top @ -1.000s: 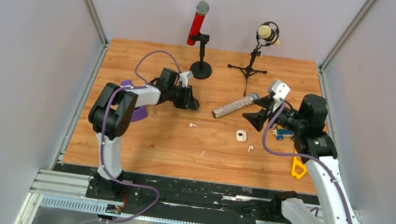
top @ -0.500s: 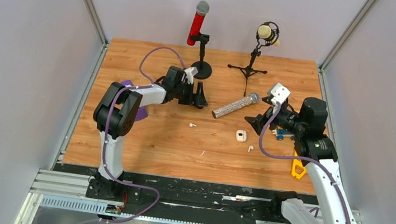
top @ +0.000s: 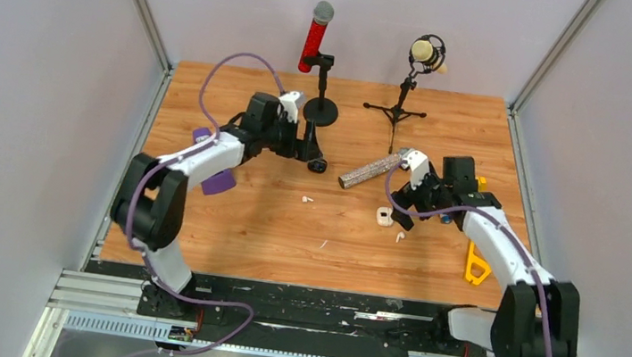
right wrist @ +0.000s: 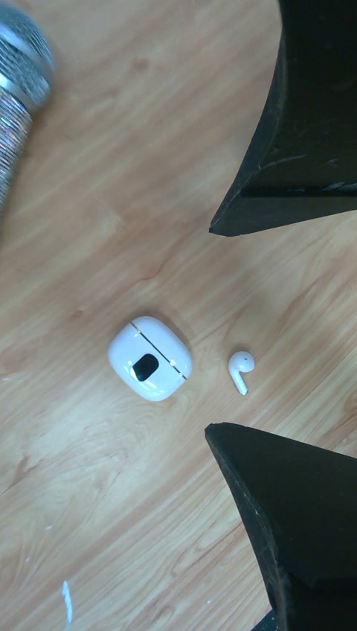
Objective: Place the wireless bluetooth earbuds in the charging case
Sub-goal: Pick up the charging case from the center of the board.
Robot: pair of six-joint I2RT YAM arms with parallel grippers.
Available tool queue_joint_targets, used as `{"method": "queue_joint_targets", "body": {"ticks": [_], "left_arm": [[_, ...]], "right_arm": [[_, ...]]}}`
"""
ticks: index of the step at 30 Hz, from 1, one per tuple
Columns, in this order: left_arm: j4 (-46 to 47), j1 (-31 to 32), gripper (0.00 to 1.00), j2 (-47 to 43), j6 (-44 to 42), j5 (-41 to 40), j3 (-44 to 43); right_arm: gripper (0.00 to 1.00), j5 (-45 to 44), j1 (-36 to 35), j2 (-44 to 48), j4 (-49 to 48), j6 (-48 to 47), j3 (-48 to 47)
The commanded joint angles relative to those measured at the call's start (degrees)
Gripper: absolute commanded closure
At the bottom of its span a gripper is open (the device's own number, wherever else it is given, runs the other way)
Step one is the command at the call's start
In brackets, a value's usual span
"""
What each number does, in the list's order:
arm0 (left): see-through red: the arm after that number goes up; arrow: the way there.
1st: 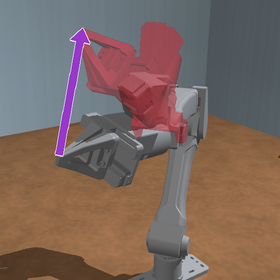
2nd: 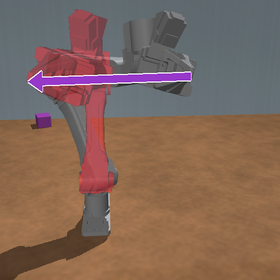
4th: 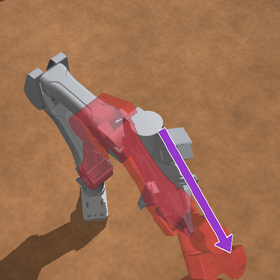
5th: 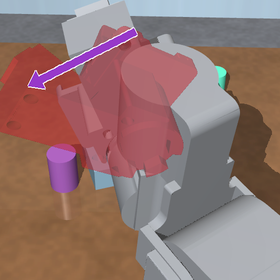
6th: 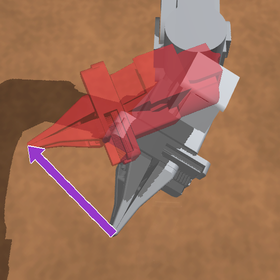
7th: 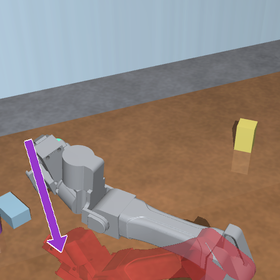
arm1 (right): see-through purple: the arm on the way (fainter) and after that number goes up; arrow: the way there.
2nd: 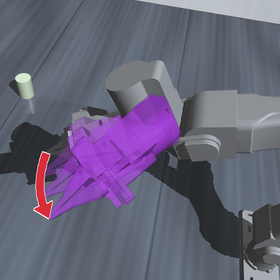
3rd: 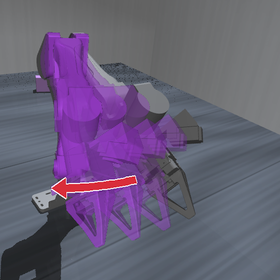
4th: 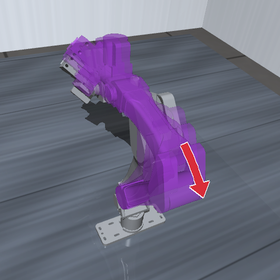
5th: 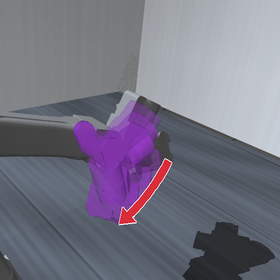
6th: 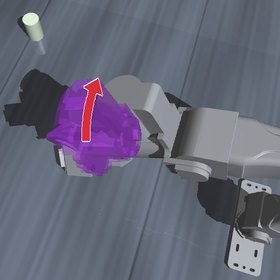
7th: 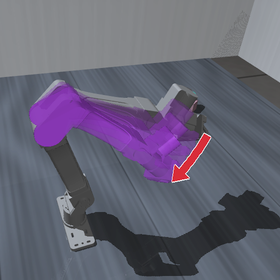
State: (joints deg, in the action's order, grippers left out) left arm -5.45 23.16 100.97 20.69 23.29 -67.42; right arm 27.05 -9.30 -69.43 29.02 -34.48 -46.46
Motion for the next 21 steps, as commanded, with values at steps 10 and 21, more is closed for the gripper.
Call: {"method": "queue_joint_targets", "body": {"ticks": [10, 21], "left_arm": [[-17.56, -0.04, 0.0, -29.24, -33.78, 5.55, -4.38], [-22.87, -0.04, 0.0, -31.81, -41.72, 3.44, -3.65]], "right_arm": [[0.1, -5.86, -2.54, -20.87, 0.14, 12.56, -9.65], [0.28, -8.94, -8.06, -28.23, 3.41, 14.79, -11.22]]}}
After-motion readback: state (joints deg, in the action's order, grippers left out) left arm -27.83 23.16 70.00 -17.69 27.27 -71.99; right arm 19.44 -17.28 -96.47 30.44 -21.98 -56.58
